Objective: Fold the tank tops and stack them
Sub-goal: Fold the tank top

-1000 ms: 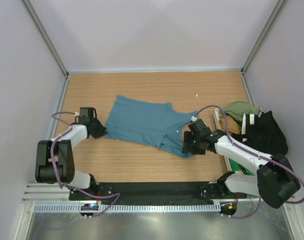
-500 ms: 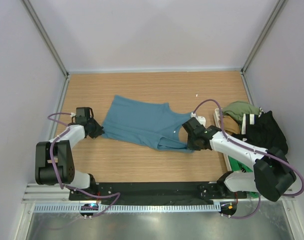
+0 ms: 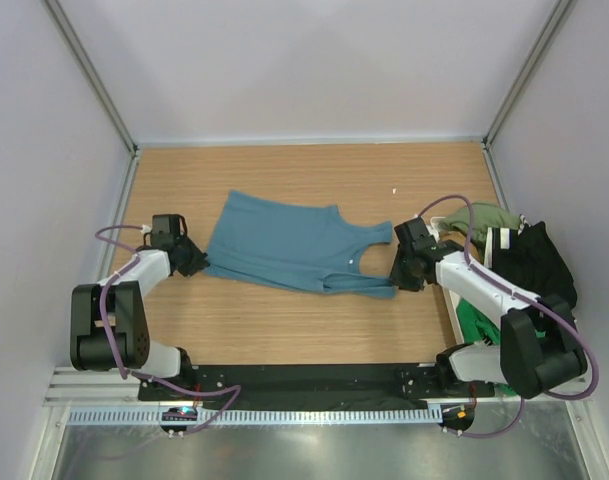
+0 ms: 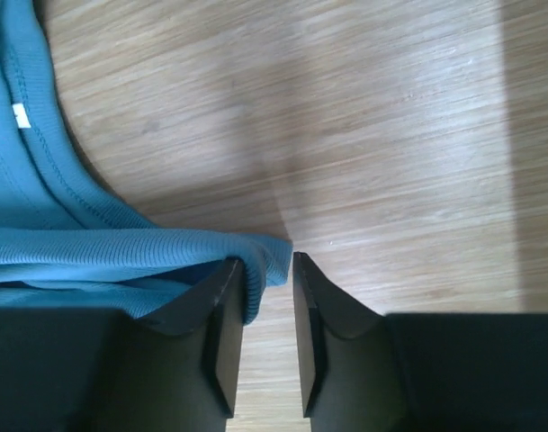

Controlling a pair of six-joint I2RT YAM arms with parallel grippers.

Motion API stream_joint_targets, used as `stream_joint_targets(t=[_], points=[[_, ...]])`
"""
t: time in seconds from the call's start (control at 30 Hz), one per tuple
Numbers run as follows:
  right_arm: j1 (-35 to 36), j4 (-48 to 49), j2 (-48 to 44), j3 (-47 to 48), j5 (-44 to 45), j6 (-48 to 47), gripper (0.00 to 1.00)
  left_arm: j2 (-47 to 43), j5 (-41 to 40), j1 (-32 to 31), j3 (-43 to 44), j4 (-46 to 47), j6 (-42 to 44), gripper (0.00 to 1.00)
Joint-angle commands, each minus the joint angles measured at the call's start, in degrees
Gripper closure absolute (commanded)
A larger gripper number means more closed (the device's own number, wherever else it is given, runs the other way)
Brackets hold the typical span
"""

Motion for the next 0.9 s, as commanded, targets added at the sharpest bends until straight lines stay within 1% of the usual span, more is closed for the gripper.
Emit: stream_joint_targets(t=[0.0,0.07,0.13,0.17,0.23,0.27,0.3,0.33,0.5,0.57,0.6,0.67,0.7,0.73,0.77,0.8,0.87], points=[[-1.4,2.1,1.8,0.1,-3.9,-1.6,0.65,-1.5,-0.3,0.7,1.2,0.9,0.5,1.00],[-1.5,2.6,3.3,0.3,-4.5,-1.3,0.64,-1.2,0.1,0.7,1.2,1.0,0.5,1.00],[-1.5,3.2,3.3,0.8,-4.0,-1.2,0.56,-1.4,0.3,0.7,1.1,1.3,0.4,1.00],[-1.5,3.2,3.2,1.1,-3.8,-1.3,0.55,-1.4,0.5,0.7,1.0,1.4,0.4,1.00],[-1.5,2.1,1.9,2.4,-1.1,-1.3,0.50,-1.7,0.9,0.7,0.7,1.7,0.4,1.00],[-1.6,1.3,1.6,3.0,0.4,-1.2,0.42,-1.8,1.0,0.7,0.7,1.7,0.4,1.00],[-1.5,-0.1,1.1,3.5,3.2,-1.1,0.36,-1.8,1.0,0.7,0.5,2.0,0.3,1.00],[-1.6,-0.4,0.8,3.9,3.6,-1.1,0.34,-1.8,1.1,0.7,0.5,2.1,0.3,1.00],[-1.7,-1.0,1.7,5.0,3.9,-1.8,0.34,-1.2,1.8,0.7,0.5,2.3,0.3,1.00],[-1.7,-0.5,1.2,5.3,3.5,-2.7,0.32,-1.2,2.0,0.7,0.5,2.4,0.3,1.00],[-1.7,-0.2,0.1,5.3,3.7,-3.3,0.26,-1.2,2.0,0.7,0.4,2.4,0.3,1.00],[-1.7,-0.5,-1.2,6.1,7.0,-3.5,0.18,-1.2,2.1,0.7,0.5,2.4,0.3,1.00],[-1.7,-1.3,-1.9,6.6,7.8,-3.4,0.16,-1.3,2.1,0.6,0.5,2.5,0.3,1.00],[-1.7,-1.6,-2.0,7.4,8.0,-3.9,0.16,-1.3,2.3,0.7,0.6,2.6,0.3,1.00],[-1.7,-1.4,-2.2,7.5,6.8,-4.3,0.20,-1.2,2.3,0.7,0.5,2.6,0.3,1.00],[-1.7,-0.4,-2.2,7.4,4.9,-5.2,0.26,-1.3,2.3,0.6,0.5,2.6,0.3,1.00],[-1.7,1.4,-3.5,6.4,-0.6,-6.6,0.35,-1.3,2.3,0.5,0.6,2.8,0.2,1.00]])
